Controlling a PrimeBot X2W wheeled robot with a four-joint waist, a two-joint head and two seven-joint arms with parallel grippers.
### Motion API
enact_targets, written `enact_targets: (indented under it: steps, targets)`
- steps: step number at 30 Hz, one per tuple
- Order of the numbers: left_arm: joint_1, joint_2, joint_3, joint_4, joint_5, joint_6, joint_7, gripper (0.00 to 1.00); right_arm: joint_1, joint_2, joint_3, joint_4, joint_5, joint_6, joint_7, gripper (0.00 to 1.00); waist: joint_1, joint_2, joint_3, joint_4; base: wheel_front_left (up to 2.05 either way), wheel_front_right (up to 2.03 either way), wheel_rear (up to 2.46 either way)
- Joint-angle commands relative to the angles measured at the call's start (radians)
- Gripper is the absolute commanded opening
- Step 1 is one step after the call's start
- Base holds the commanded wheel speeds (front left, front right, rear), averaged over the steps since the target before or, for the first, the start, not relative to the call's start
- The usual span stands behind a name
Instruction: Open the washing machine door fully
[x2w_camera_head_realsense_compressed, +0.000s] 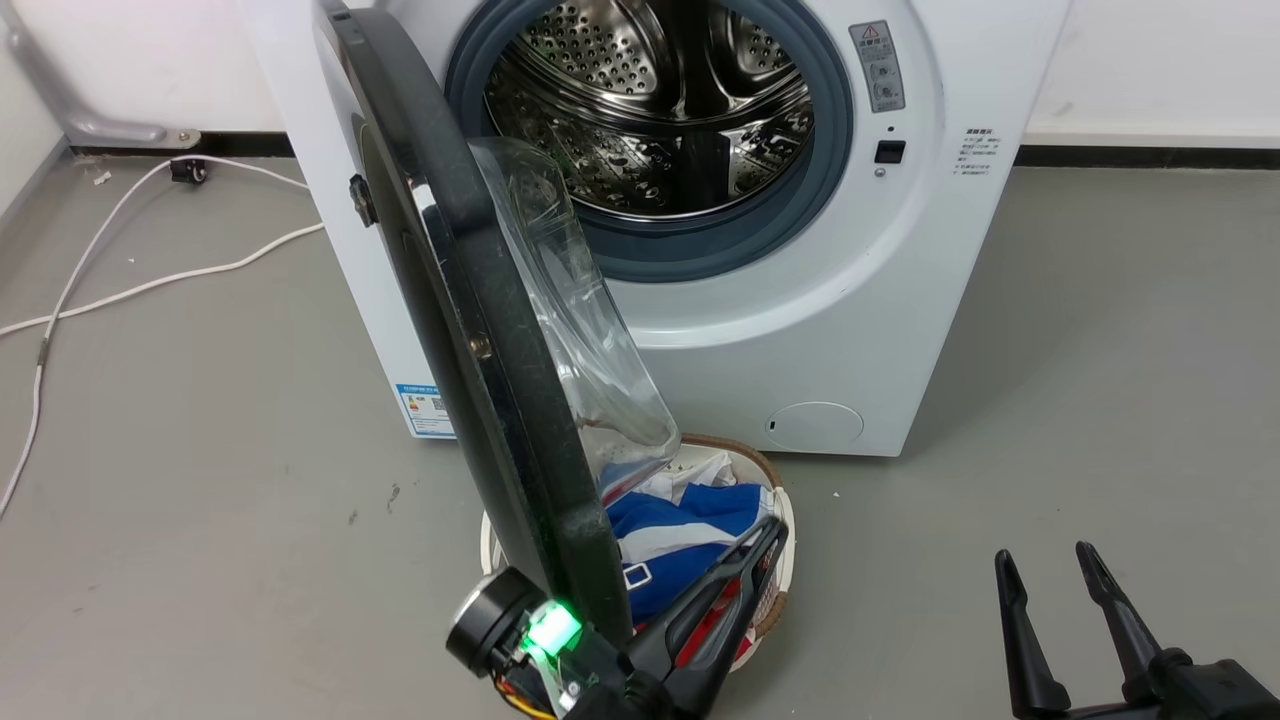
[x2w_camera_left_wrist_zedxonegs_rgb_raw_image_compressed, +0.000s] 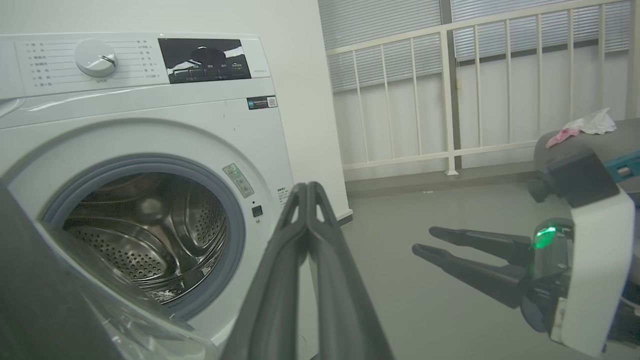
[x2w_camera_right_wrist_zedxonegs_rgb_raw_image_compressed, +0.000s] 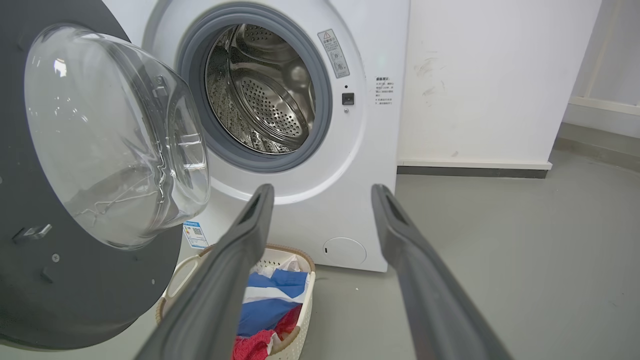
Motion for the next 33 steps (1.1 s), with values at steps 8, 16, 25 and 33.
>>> enact_targets:
  steps: [8, 16, 25, 33]
  targets:
    - [0.032, 0.003, 0.011, 0.163, -0.027, 0.030, -0.002, 0.00, -0.014, 0.002, 0.003, 0.010, -0.007, 0.000, -0.002, 1.00, 0.0000, 0.0000, 0.016, 0.003, 0.00, 0.00, 0.00]
    - [0.008, -0.015, 0.052, 0.278, -0.063, 0.077, -0.002, 0.00, -0.016, 0.002, 0.013, 0.026, -0.004, 0.000, -0.002, 1.00, 0.0000, 0.0000, 0.017, 0.014, 0.00, 0.00, 0.00]
    - [-0.001, -0.015, 0.113, 0.306, -0.094, 0.125, -0.002, 0.00, 0.003, 0.002, 0.024, 0.041, 0.002, 0.000, -0.002, 1.00, 0.0000, 0.0000, 0.006, 0.047, 0.00, 0.00, 0.00]
    - [0.054, 0.012, 0.172, 0.286, -0.109, 0.163, 0.001, 0.00, 0.017, 0.002, 0.031, 0.048, 0.002, 0.000, -0.002, 1.00, 0.0000, 0.0000, 0.004, 0.104, 0.00, 0.00, 0.00]
